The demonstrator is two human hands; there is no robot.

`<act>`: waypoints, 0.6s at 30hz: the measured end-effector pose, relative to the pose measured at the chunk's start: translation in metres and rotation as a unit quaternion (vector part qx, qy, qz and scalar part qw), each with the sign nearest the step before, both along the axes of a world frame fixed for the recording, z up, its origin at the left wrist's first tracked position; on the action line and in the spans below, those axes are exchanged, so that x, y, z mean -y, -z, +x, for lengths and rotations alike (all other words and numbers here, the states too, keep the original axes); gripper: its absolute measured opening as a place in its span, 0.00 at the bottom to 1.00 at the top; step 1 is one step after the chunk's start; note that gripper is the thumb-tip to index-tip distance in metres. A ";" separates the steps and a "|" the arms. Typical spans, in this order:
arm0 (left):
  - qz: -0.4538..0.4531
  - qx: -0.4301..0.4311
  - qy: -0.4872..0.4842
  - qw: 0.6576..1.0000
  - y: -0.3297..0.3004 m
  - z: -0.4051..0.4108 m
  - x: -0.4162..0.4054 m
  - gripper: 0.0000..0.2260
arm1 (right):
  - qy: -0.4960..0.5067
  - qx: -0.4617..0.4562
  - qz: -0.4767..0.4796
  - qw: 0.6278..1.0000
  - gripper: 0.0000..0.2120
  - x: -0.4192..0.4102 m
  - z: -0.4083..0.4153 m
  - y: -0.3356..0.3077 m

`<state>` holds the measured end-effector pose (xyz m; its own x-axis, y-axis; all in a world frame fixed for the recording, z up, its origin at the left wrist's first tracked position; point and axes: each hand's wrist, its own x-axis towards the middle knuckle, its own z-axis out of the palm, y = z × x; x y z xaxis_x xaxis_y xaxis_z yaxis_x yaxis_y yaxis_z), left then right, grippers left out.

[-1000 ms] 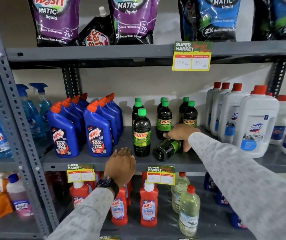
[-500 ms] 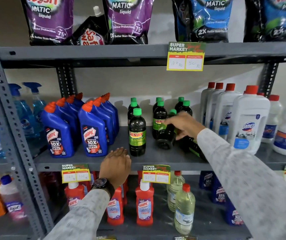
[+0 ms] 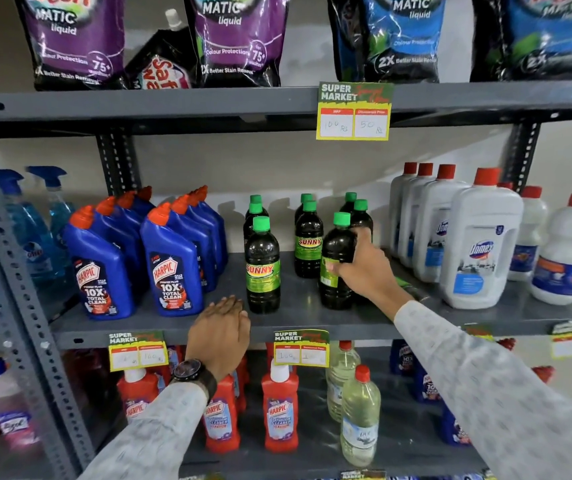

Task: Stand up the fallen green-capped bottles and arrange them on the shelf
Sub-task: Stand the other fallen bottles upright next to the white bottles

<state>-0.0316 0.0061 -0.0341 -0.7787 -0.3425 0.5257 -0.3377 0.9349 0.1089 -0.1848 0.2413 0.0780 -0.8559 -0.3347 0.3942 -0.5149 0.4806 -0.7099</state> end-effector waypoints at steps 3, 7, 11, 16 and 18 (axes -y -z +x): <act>0.000 -0.009 0.004 1.000 0.001 -0.001 0.001 0.27 | -0.008 0.003 0.012 1.000 0.35 -0.001 0.001 -0.003; 0.003 -0.019 0.007 1.000 0.002 -0.001 0.000 0.28 | -0.039 0.035 0.031 0.998 0.36 -0.007 -0.002 -0.015; 0.000 -0.014 0.008 1.000 0.000 0.000 -0.001 0.28 | -0.077 0.071 -0.033 0.994 0.34 -0.011 -0.013 -0.042; -0.008 -0.009 0.009 1.000 0.000 0.001 -0.001 0.29 | -0.093 0.073 -0.009 0.993 0.17 -0.005 -0.029 -0.044; -0.006 -0.007 0.009 1.000 -0.001 0.001 -0.002 0.29 | -0.081 0.055 -0.008 0.995 0.18 -0.006 -0.027 -0.042</act>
<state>-0.0303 0.0083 -0.0330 -0.7768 -0.3223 0.5410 -0.3197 0.9420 0.1022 -0.2114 0.2474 0.1204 -0.8294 -0.4668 0.3069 -0.5034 0.3862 -0.7730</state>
